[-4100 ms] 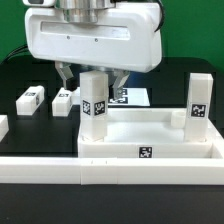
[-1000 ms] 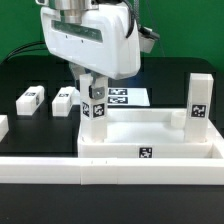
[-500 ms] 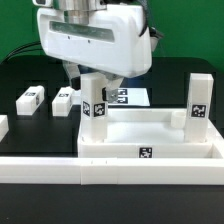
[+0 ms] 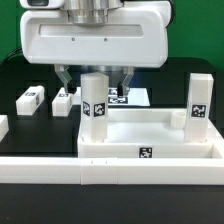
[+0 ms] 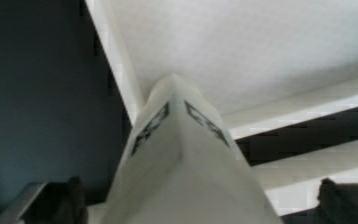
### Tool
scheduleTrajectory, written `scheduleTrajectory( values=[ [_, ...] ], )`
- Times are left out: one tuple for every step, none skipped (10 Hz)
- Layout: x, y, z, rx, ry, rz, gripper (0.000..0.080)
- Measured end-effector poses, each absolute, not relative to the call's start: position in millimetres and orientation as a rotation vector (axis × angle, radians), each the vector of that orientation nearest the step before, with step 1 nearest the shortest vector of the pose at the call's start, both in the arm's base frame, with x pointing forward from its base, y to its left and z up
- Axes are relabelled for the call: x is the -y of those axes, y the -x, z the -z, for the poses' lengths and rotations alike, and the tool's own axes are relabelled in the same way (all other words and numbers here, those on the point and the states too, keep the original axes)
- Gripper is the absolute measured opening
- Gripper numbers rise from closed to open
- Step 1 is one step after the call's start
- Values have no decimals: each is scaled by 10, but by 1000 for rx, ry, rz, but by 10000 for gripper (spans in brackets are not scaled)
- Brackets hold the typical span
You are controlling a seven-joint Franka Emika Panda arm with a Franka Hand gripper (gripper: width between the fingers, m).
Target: Assemble desk
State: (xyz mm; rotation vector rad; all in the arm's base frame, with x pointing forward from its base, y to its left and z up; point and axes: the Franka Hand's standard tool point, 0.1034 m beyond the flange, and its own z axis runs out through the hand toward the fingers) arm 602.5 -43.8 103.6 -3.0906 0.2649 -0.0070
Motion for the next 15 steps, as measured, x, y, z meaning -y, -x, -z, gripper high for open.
scheduleTrajectory(
  values=[
    [439, -6024, -1035, -160, 3098, 9, 648],
    [441, -6024, -1034, -47, 3103, 11, 648],
    [444, -6023, -1034, 122, 3101, 14, 648],
    [444, -6023, -1033, 257, 3094, 16, 648],
    [459, -6021, -1033, 437, 3074, 18, 648],
    [474, -6019, -1033, 547, 3057, 20, 648],
    [485, -6018, -1033, 622, 3044, 21, 648],
    [493, -6018, -1033, 727, 3021, 23, 562],
    [492, -6017, -1032, 716, 3023, 23, 428],
    [493, -6017, -1032, 716, 3024, 23, 428],
    [494, -6017, -1032, 716, 3024, 22, 286],
    [494, -6017, -1031, 688, 3030, 22, 286],
    [493, -6017, -1031, 679, 3031, 22, 287],
    [494, -6017, -1031, 631, 3042, 22, 287],
    [489, -6017, -1031, 490, 3064, 20, 287]
  ],
)
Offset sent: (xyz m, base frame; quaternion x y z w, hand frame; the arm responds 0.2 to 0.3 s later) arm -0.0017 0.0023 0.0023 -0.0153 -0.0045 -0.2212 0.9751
